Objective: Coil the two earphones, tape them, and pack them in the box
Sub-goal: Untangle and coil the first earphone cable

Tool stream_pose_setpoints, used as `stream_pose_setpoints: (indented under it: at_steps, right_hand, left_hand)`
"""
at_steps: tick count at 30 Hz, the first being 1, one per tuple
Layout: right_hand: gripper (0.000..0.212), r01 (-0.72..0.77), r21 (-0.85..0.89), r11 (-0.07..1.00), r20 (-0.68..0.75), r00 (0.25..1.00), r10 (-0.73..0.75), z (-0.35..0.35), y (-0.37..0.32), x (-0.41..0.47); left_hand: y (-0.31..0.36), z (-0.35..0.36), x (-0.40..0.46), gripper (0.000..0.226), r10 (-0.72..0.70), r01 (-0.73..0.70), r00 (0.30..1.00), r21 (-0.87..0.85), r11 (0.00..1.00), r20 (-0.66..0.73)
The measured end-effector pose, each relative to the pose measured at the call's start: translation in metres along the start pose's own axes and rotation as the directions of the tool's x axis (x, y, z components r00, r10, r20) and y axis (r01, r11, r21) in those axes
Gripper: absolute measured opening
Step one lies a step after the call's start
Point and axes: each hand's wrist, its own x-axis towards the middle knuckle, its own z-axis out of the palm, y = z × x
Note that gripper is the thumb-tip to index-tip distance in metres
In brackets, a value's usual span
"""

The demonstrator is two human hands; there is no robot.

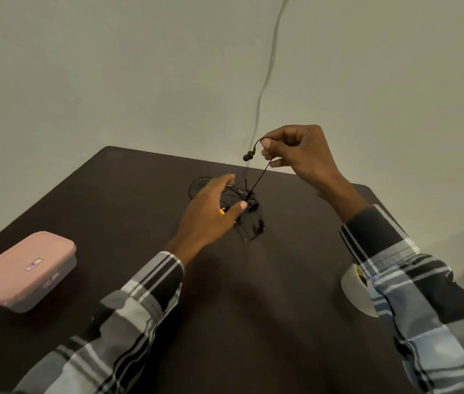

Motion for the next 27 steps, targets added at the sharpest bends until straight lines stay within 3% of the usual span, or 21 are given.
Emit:
stream_pose_setpoints:
  at_steps: [3,6,9,14,18,21,23,25,27]
  right_hand:
    - [0.014,0.013,0.073,0.997,0.002,1.000,-0.013,-0.004,-0.016,-0.014]
    - [0.015,0.020,0.142,0.990,-0.025,1.000,-0.017,-0.012,-0.026,-0.028]
    - [0.016,0.007,0.223,0.975,-0.107,0.994,0.017,-0.024,-0.027,-0.041]
    - [0.019,-0.098,0.386,0.917,-0.221,0.956,0.195,-0.038,-0.007,-0.063]
    - [0.034,-0.245,0.463,0.852,-0.204,0.906,0.371,-0.033,0.021,-0.078]
    - [0.040,-0.412,0.363,0.836,-0.128,0.867,0.482,-0.019,0.044,-0.091]
    - [0.034,-0.496,0.195,0.846,-0.076,0.853,0.517,-0.013,0.054,-0.097]
    - [0.027,-0.503,-0.051,0.862,-0.051,0.864,0.501,-0.011,0.063,-0.098]
    - [0.022,-0.414,-0.293,0.862,-0.068,0.908,0.413,-0.007,0.068,-0.097]
  left_hand:
    - [0.024,0.003,0.012,0.056,0.031,-0.026,0.994,-0.056,0.998,0.104]
    - [0.037,0.000,0.017,0.032,0.061,-0.058,0.989,-0.031,0.998,0.133]
    - [0.035,-0.008,0.016,0.017,0.024,-0.003,0.980,-0.104,0.995,0.199]
    - [0.010,-0.025,0.005,0.017,0.013,-0.007,0.971,-0.023,1.000,0.240]
    - [0.002,-0.039,-0.004,0.014,-0.013,0.060,0.972,-0.194,0.979,0.233]
    - [0.011,-0.045,-0.006,0.020,-0.008,0.067,0.970,-0.241,0.968,0.241]
    - [0.017,-0.048,-0.004,0.021,-0.004,0.072,0.964,-0.249,0.966,0.264]
    - [0.022,-0.049,-0.002,0.018,-0.010,0.089,0.953,-0.247,0.965,0.302]
    - [0.028,-0.048,0.000,0.016,-0.018,0.120,0.941,-0.285,0.951,0.339]
